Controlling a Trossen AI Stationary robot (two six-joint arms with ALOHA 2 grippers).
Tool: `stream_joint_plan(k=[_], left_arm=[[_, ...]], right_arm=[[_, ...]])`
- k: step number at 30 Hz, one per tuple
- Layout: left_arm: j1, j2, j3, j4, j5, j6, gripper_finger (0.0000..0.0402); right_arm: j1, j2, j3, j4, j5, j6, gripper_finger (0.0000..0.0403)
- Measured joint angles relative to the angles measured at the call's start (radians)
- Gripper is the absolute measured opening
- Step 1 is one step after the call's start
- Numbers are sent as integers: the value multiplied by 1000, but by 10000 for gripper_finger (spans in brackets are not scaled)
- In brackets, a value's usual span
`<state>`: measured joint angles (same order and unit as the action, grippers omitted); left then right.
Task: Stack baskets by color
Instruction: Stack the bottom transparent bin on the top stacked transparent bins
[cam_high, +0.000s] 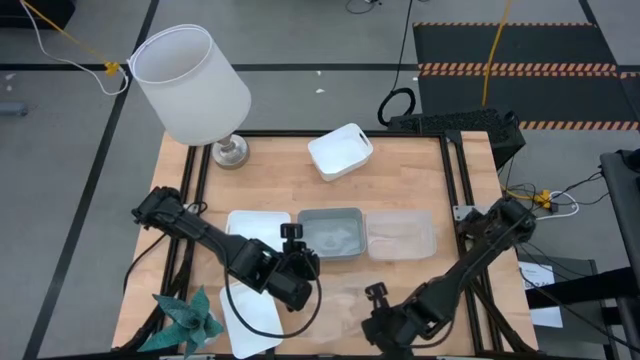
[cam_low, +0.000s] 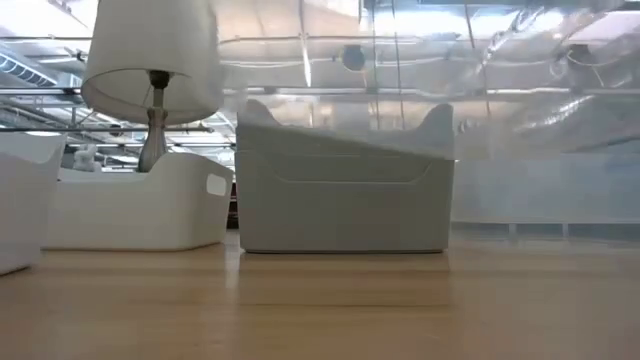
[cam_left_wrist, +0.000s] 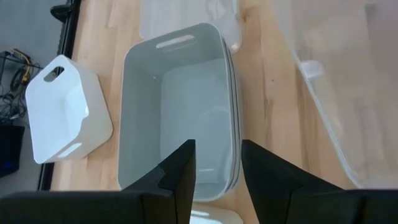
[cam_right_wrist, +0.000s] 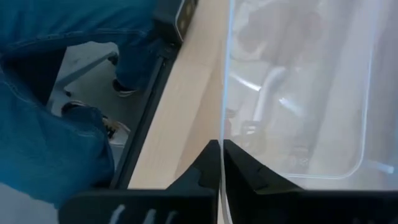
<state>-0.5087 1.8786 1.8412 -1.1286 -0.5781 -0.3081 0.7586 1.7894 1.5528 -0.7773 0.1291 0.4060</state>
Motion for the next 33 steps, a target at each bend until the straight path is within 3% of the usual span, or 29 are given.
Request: stream_joint_plan(k=[7,13,20,33], left_arm=[[-31,-8,-1,-49,-30,-66,131],[-59,-8,-1,-59,-48,-124,131],[-122,-8,-1,-83,-53,-248,131],[-261,2,0,-55,-156,-361,131]], right_arm=[[57,-115,0,-127,77,82,1],[90,-216,0,-236,81,124,1],[108,-331,0,-419,125,131,0],[107,-494,0,-684,137,124,0]])
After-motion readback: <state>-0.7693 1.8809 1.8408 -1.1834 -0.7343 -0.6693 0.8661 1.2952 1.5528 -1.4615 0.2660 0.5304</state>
